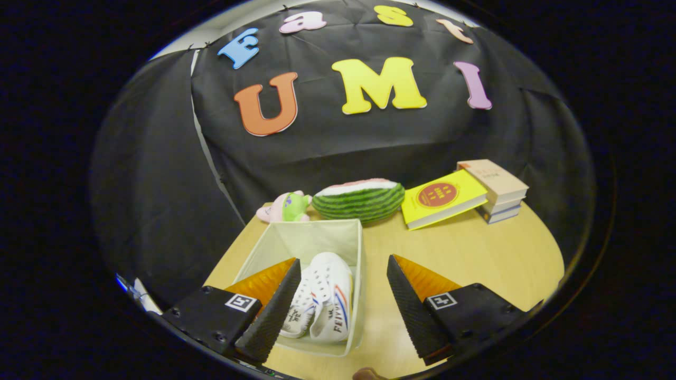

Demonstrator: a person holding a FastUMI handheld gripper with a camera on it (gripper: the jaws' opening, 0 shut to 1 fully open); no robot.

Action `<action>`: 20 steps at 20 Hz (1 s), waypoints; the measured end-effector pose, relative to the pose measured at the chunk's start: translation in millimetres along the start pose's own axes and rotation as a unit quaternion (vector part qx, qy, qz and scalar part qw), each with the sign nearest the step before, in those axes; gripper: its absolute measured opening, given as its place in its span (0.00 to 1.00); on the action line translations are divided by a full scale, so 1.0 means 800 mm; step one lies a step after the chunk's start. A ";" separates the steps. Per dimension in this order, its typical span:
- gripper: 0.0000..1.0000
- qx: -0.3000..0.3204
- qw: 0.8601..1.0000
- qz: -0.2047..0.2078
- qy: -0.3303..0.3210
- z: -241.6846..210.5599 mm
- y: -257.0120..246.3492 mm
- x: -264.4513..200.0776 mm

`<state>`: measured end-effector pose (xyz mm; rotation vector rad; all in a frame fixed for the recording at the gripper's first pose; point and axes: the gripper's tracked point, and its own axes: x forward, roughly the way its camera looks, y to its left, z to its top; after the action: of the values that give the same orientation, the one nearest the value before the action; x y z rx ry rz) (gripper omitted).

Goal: Open the storage box then place both shoes into the box .Put the left shoe in first, then the right shoe, with the right side of both shoes facing outward in a uniform manner.

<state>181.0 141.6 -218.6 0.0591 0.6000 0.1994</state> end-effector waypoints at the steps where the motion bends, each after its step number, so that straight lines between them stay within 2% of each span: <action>1: 1.00 -0.002 1.000 0.004 0.000 -0.002 0.001 -0.004; 7: 1.00 -0.002 0.998 -0.012 -0.056 0.029 -0.023 -0.036; 10: 1.00 0.009 0.994 -0.029 -0.107 0.058 -0.035 -0.074; 16: 1.00 -0.003 0.984 -0.023 -0.176 0.105 -0.048 -0.160; 20: 1.00 -0.011 0.974 -0.053 -0.221 0.129 -0.074 -0.216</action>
<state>110.1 49.0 -43.9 0.0480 0.1551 0.0836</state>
